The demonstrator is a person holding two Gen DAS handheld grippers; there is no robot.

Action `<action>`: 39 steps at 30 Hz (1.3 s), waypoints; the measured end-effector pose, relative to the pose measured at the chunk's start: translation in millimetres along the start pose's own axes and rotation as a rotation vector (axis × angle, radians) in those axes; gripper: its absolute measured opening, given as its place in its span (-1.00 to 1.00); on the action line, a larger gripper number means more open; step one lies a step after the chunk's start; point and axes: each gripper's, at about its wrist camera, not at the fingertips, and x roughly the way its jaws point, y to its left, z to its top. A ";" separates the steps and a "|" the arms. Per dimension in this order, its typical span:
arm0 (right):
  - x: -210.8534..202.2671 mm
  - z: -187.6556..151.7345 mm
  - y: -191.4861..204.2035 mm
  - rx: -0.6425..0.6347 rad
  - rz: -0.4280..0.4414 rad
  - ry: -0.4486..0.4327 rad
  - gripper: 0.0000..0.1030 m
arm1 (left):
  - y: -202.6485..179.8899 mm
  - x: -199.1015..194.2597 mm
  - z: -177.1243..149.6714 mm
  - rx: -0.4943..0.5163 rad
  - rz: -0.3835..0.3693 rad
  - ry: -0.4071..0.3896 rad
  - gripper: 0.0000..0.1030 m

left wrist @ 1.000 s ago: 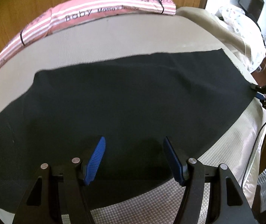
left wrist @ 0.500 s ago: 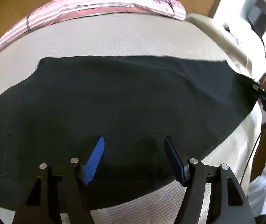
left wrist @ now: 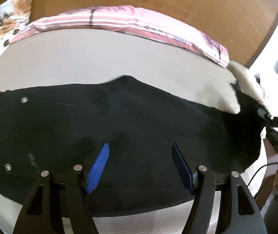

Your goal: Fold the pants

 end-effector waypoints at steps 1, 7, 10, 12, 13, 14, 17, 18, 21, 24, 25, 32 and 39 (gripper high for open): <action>11.2 -4.8 9.9 -0.017 0.013 0.026 -0.83 | 5.4 -2.3 0.0 -0.007 0.003 -0.005 0.31; 75.2 -44.3 64.1 -0.141 0.059 0.187 -0.83 | 39.3 -10.5 -6.1 -0.079 0.011 -0.009 0.32; 100.4 -70.9 79.9 -0.216 0.052 0.273 -0.83 | 52.5 -14.8 -10.5 -0.107 0.007 -0.011 0.31; 113.1 -89.8 88.0 -0.289 0.025 0.321 -0.83 | 60.0 -16.9 -12.9 -0.123 0.000 -0.010 0.31; 118.8 -100.6 89.9 -0.325 0.008 0.348 -0.83 | 62.8 -17.5 -13.5 -0.131 -0.006 -0.008 0.31; 121.8 -107.1 90.2 -0.344 -0.002 0.366 -0.83 | 64.7 -17.5 -14.0 -0.136 -0.011 -0.005 0.31; 129.3 -125.4 90.8 -0.408 -0.037 0.412 -0.83 | 68.4 -17.7 -14.6 -0.142 -0.040 0.005 0.31; 130.5 -130.5 90.4 -0.426 -0.047 0.426 -0.83 | 68.6 -16.4 -13.1 -0.141 -0.046 0.005 0.31; 134.4 -138.2 90.3 -0.481 -0.083 0.449 -0.79 | 64.9 -14.6 -11.9 -0.132 -0.079 0.020 0.31; 135.2 -143.3 91.0 -0.494 -0.098 0.448 -0.62 | 59.4 -12.1 -12.2 -0.131 -0.123 0.046 0.32; 133.9 -144.0 91.7 -0.496 -0.097 0.447 -0.54 | 57.9 -12.1 -13.1 -0.131 -0.135 0.054 0.31; 96.1 -129.0 97.4 -0.432 -0.041 0.365 -0.14 | 52.1 -3.8 -16.0 -0.191 -0.293 0.162 0.31; 50.1 -101.7 72.3 -0.310 -0.084 0.222 -0.10 | 44.9 15.1 -16.0 -0.285 -0.426 0.284 0.31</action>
